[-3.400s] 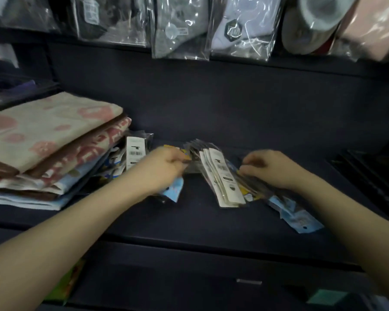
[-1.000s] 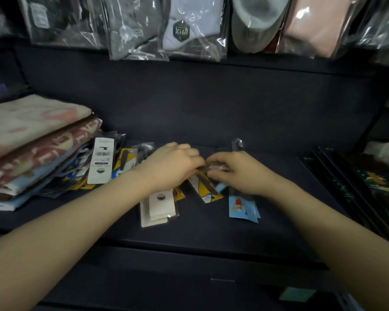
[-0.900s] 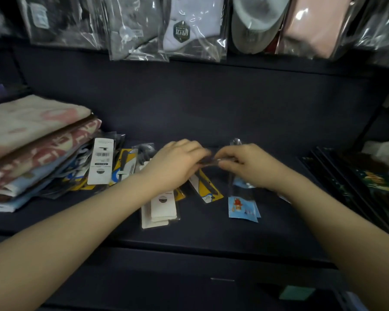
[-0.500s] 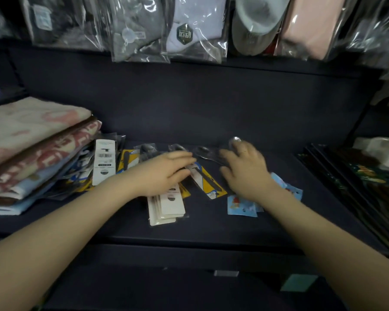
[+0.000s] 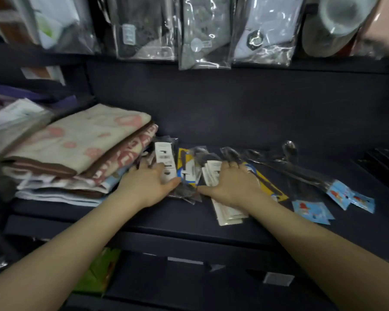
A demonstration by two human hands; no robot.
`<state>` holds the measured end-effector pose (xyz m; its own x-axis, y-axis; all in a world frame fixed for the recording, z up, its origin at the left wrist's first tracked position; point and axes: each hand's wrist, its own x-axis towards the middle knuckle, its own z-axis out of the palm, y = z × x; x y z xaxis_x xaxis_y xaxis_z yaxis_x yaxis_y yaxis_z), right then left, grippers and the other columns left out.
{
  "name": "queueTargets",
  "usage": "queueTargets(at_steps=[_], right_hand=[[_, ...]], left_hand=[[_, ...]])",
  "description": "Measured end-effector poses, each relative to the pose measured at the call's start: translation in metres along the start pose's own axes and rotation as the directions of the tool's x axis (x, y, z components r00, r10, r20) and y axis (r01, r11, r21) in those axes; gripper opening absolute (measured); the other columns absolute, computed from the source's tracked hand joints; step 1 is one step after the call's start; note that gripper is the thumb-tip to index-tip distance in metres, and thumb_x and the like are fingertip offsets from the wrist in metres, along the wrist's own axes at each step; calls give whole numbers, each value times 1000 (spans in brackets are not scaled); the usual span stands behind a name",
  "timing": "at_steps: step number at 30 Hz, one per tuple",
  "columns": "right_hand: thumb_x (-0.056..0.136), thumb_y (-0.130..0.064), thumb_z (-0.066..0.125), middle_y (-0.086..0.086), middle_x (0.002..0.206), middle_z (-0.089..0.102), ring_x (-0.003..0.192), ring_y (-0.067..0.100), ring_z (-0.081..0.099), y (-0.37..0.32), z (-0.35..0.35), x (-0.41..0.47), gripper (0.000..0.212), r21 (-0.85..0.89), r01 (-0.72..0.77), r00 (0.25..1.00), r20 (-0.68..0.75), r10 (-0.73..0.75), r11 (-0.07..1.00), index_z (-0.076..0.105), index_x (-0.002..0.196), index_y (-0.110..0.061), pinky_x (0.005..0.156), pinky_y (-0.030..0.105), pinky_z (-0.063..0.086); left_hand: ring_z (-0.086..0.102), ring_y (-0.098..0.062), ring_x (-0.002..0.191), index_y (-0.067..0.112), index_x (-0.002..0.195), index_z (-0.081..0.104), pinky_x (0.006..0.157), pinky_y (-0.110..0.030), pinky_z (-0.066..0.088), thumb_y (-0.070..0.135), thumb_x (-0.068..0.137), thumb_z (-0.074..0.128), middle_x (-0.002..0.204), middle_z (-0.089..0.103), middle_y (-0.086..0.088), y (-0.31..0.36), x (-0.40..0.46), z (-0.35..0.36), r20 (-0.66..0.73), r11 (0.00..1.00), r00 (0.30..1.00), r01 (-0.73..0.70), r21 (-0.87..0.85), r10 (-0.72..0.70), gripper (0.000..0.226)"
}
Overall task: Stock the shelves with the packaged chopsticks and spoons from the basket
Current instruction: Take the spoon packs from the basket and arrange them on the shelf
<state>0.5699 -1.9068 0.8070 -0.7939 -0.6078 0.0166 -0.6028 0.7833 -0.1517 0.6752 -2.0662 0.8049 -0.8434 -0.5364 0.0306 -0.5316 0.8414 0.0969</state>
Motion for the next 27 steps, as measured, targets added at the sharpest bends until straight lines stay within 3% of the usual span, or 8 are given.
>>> queueTargets(at_steps=[4, 8, 12, 15, 17, 19, 24, 27], right_hand=[[85, -39, 53, 18, 132, 50, 122, 35, 48, -6, -8, 9, 60, -64, -19, 1000, -26, 17, 998, 43, 128, 0, 95, 35, 41], [87, -32, 51, 17, 127, 55, 116, 36, 54, 2, -13, 15, 46, -92, -114, 994, -17, 113, 989, 51, 122, -1, 88, 35, 45], [90, -32, 48, 20, 133, 49, 120, 37, 47, 17, -13, 22, 46, -144, -197, 978, -94, 185, 970, 51, 123, 0, 96, 40, 41], [93, -27, 44, 14, 143, 39, 130, 31, 38, 12, -13, 23, 48, -122, 129, 952, -262, -157, 984, 41, 136, -6, 107, 37, 32], [95, -24, 41, 8, 146, 40, 134, 23, 38, -1, -14, 18, 46, 21, 492, 859, -178, -481, 870, 41, 139, -9, 110, 27, 27], [92, -39, 35, 6, 147, 40, 135, 19, 38, -8, -6, 17, 56, 10, 652, 758, -36, -651, 758, 40, 141, -11, 111, 27, 27], [88, -49, 15, -3, 160, 5, 147, 12, 6, 29, 2, 44, 67, -146, 552, 832, 157, -532, 821, 9, 150, -24, 120, 29, 7], [101, -35, 22, -4, 160, 2, 147, 11, 3, 47, -5, 67, 55, -218, 489, 870, 189, -455, 845, 5, 151, -21, 120, 28, 3]], left_hand=[[34, -33, 133, 27, 142, 26, 106, -36, 32, 70, 81, 31, 151, 26, -13, -2, -1, -5, 67, 998, 995, -67, -15, 68, 75], [26, -35, 135, 32, 144, 16, 109, -38, 28, 66, 85, 28, 153, 19, -12, 3, -11, 0, 82, 986, 983, -166, -14, 166, 70], [22, -32, 137, 33, 145, 12, 109, -38, 27, 62, 87, 31, 155, 16, -7, 13, -25, 4, 69, 954, 952, -293, -59, 297, 67], [38, -22, 128, 34, 143, 15, 102, -37, 39, 52, 85, 46, 146, 37, 0, 14, -29, 6, 24, 877, 912, -386, -287, 409, 68], [51, -16, 115, 28, 139, 26, 95, -34, 45, 44, 83, 55, 134, 49, 3, 12, -27, 2, 37, 840, 907, -371, -396, 419, 66], [55, -15, 106, 22, 131, 40, 90, -31, 46, 43, 81, 58, 124, 56, 3, 6, -21, -3, 48, 865, 928, -325, -381, 369, 57], [58, -25, 91, 17, 102, 63, 77, -34, 47, 65, 68, 46, 95, 66, -5, -9, -9, -2, 2, 928, 956, -283, -241, 292, 62], [61, -21, 96, 17, 112, 62, 82, -37, 48, 44, 81, 57, 104, 68, -5, -14, -4, -5, -34, 928, 957, -289, -237, 289, 41]])
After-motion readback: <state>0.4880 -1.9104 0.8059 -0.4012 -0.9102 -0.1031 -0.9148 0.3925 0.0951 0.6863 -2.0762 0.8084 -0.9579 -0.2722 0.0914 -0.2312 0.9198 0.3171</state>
